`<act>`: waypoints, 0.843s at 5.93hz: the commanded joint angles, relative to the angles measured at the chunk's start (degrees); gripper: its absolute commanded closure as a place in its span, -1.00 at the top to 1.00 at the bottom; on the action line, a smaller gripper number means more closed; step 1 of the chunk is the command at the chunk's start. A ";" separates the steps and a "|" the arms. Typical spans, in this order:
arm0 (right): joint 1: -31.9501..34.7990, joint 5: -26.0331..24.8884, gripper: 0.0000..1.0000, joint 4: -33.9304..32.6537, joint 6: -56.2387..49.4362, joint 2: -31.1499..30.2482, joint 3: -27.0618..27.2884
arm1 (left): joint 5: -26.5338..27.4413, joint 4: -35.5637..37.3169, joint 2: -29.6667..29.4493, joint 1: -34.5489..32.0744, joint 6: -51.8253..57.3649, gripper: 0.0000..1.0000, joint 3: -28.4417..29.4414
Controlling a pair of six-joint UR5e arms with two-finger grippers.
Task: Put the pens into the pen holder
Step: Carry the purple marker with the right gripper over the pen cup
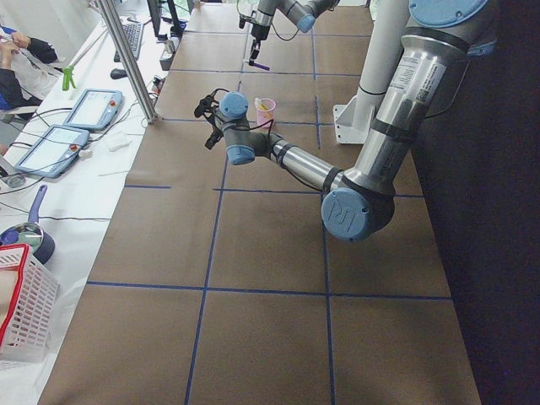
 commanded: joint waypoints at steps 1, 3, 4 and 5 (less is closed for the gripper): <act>-10.68 -20.80 -1.00 10.13 -0.76 1.56 1.44 | -1.12 2.75 3.22 -3.32 7.47 1.00 0.15; -18.20 -32.13 -0.99 16.01 -1.46 1.73 0.05 | -1.30 4.16 4.29 -4.04 8.12 1.00 0.24; -20.84 -37.22 -1.00 19.33 -6.34 1.64 -3.01 | -2.08 4.59 4.38 -4.04 8.03 1.00 0.32; -22.69 -42.58 -1.00 25.63 -7.17 1.64 -7.65 | -2.18 4.42 5.34 -4.04 8.03 1.00 0.41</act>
